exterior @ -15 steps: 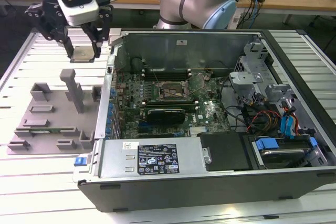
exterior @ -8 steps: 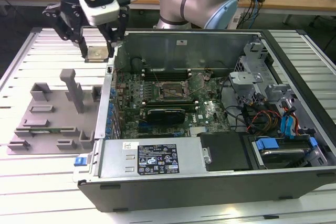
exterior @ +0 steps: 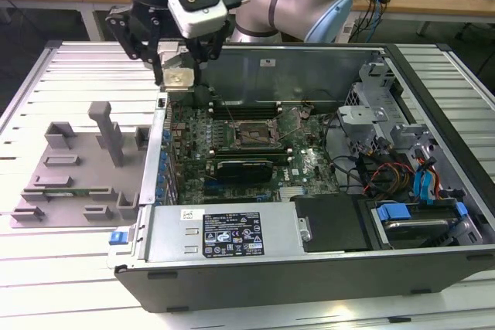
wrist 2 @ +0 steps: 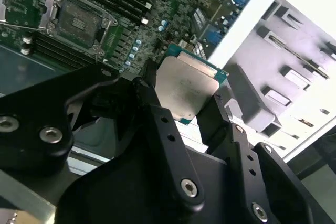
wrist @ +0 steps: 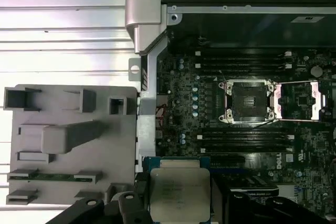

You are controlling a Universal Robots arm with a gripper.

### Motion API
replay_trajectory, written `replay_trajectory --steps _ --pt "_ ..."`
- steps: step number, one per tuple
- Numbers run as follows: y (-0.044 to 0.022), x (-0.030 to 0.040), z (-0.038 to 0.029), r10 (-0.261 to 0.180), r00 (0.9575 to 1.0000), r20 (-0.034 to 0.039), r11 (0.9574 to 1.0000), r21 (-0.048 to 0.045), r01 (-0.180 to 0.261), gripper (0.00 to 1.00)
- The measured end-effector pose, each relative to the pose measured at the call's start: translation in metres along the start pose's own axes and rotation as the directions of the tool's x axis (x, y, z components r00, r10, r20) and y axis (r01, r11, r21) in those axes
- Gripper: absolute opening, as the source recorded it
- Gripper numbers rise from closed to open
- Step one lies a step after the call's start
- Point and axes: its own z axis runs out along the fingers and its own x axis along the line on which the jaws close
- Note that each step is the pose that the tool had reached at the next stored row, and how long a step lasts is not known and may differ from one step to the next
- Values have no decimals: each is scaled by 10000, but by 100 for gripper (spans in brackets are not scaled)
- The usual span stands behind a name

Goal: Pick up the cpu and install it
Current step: 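Pick up the cpu and move it towards the insertion slot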

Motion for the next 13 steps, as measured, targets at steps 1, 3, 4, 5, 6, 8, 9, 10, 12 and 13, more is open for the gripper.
replay_trajectory --steps 1,3,4,5,6,8,9,10,12,13 --pt "1 -38 0 0 10000 0 10000 0 0 55" --pt "1 -98 0 0 10000 0 10000 0 0 55" --pt "1 -142 0 -1 10000 0 10000 0 1 55" --pt "2 -191 0 0 10000 0 10000 -1 0 55" --pt "2 -241 0 1 10000 0 10000 0 -1 55" --pt "3 -376 -1 1 10000 0 10000 0 -1 55" --pt "4 -413 -1 2 10000 0 10000 0 -2 55" --pt "4 -453 -1 -1 10000 0 10000 -1 1 55" --pt "5 -561 -1 1 10000 0 10000 0 -1 55" --pt "5 -610 -1 -1 10000 0 10000 -1 1 55"
